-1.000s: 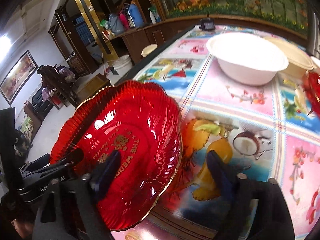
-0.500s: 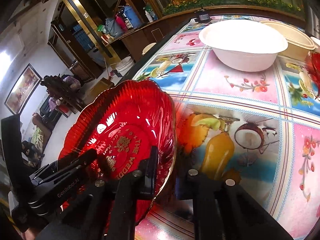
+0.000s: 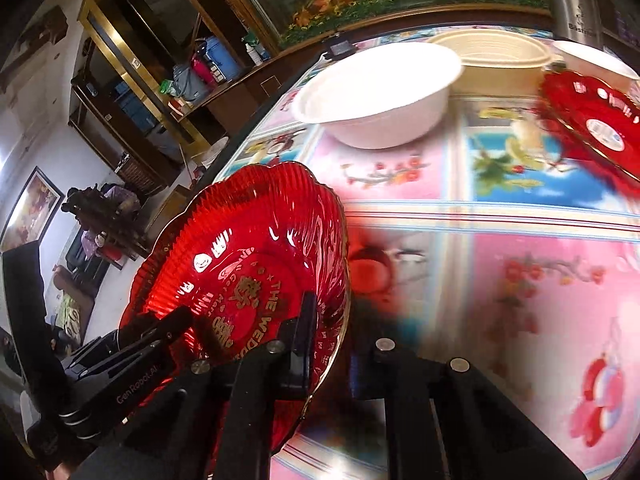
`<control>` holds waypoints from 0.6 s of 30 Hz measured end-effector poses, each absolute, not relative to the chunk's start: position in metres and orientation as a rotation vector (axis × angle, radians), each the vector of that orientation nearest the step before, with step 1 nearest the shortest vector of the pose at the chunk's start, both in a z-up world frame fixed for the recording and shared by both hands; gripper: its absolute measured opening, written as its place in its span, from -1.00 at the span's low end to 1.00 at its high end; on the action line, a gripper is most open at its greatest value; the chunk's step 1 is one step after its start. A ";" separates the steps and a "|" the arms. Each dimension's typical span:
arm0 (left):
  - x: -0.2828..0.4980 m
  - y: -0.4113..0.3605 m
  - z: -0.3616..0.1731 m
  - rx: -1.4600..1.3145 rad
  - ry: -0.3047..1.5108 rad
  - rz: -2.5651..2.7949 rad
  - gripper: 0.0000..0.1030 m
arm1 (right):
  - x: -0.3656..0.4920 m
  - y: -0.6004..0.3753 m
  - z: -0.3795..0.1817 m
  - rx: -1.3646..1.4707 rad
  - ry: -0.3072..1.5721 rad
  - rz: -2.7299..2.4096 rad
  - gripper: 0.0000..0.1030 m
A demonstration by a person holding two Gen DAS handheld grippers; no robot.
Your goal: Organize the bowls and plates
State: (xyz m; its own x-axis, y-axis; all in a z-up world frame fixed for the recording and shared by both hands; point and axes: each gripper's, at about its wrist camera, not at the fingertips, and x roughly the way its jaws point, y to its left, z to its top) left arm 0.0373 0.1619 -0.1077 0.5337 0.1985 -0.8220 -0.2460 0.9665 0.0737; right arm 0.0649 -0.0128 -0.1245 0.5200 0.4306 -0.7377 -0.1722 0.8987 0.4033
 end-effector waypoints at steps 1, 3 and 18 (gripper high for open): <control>0.035 0.160 -0.107 -0.051 0.973 0.261 -0.06 | 0.062 -0.015 -0.124 0.292 0.958 0.366 -0.76; 0.031 0.158 -0.107 -0.048 0.979 0.260 -0.06 | 0.055 -0.016 -0.123 0.278 0.952 0.363 -0.76; 0.005 0.187 -0.105 -0.063 0.990 0.394 -0.03 | 0.035 0.019 -0.115 0.129 0.932 0.524 -0.51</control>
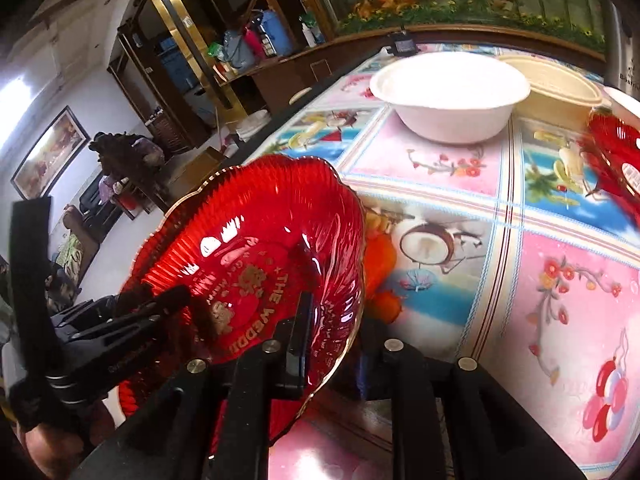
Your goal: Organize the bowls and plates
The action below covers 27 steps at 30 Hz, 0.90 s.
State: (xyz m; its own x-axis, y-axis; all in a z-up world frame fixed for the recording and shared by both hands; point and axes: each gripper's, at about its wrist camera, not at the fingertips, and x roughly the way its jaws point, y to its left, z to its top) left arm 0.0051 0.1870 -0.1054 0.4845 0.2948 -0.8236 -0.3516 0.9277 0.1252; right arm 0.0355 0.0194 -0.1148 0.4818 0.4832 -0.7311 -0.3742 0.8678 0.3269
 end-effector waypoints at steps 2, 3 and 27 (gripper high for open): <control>-0.002 0.189 -0.100 -0.060 0.979 0.417 0.03 | 0.031 0.014 -0.107 0.136 0.902 0.533 0.04; -0.009 0.189 -0.094 -0.050 0.951 0.432 0.04 | 0.028 0.006 -0.101 0.150 0.869 0.524 0.13; 0.090 -0.019 -0.013 -0.014 0.885 -0.015 0.59 | 0.077 -0.309 -0.090 0.682 0.717 0.173 0.28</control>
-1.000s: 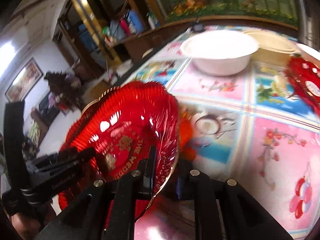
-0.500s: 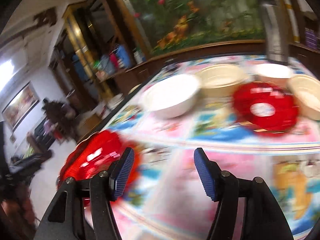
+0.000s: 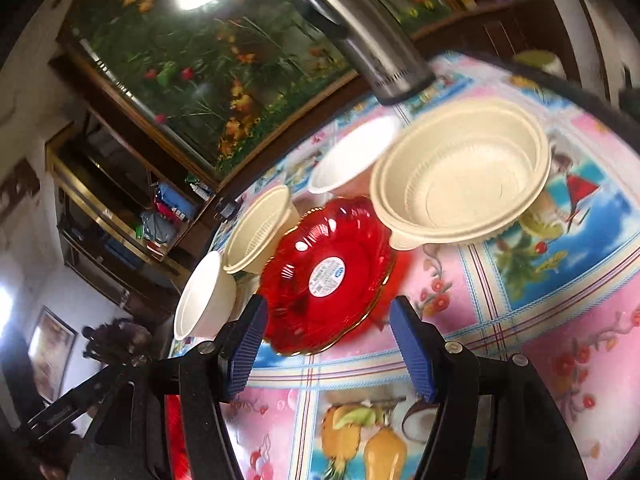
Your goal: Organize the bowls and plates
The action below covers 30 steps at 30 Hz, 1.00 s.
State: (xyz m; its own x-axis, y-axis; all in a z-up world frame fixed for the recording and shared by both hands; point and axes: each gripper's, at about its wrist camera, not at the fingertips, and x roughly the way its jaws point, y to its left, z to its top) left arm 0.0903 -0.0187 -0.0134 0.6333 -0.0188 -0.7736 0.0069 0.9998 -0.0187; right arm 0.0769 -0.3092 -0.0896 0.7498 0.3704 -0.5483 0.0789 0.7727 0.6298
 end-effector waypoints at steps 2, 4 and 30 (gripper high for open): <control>0.106 -0.033 -0.024 -0.026 0.929 -0.014 0.59 | 0.085 -0.314 -0.097 0.726 0.739 0.172 0.28; 0.120 -0.045 -0.033 -0.050 0.954 -0.029 0.59 | 0.089 -0.325 -0.105 0.780 0.748 0.152 0.28; 0.190 -0.091 -0.104 -0.167 1.127 -0.064 -0.01 | 0.129 -0.327 -0.134 0.908 0.851 0.135 -0.10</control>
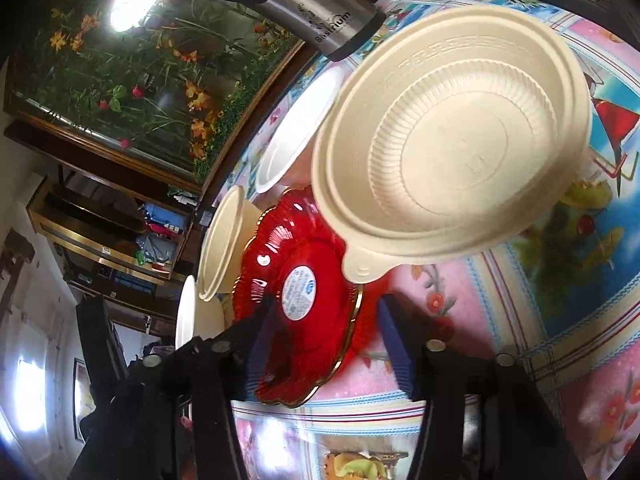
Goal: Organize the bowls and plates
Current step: 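Grasp the red plate with the white sticker by its rim, right gripper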
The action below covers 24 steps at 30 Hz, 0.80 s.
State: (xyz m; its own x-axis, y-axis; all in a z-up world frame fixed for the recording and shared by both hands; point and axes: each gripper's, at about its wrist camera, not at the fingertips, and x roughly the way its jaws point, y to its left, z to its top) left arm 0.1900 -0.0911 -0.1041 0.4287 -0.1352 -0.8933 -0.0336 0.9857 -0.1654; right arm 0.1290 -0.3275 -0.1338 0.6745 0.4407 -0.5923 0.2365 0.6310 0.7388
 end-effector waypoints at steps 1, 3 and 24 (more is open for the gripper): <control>0.190 -0.091 -0.105 -0.177 1.133 -0.075 -0.09 | 0.130 -0.328 -0.135 0.915 0.855 0.133 -0.19; 0.188 -0.093 -0.104 -0.179 1.126 -0.092 -0.38 | 0.131 -0.329 -0.138 0.927 0.861 0.133 -0.30; 0.143 -0.069 -0.099 -0.230 1.122 -0.175 -0.78 | 0.119 -0.314 -0.140 0.848 0.911 0.148 -0.81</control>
State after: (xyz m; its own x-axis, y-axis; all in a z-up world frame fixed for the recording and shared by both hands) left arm 0.1432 -0.0694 -0.0985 0.4243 -0.2537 -0.8693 0.0230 0.9627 -0.2697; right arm 0.1185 -0.3140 -0.1403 0.6268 0.4506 -0.6358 0.2262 0.6755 0.7018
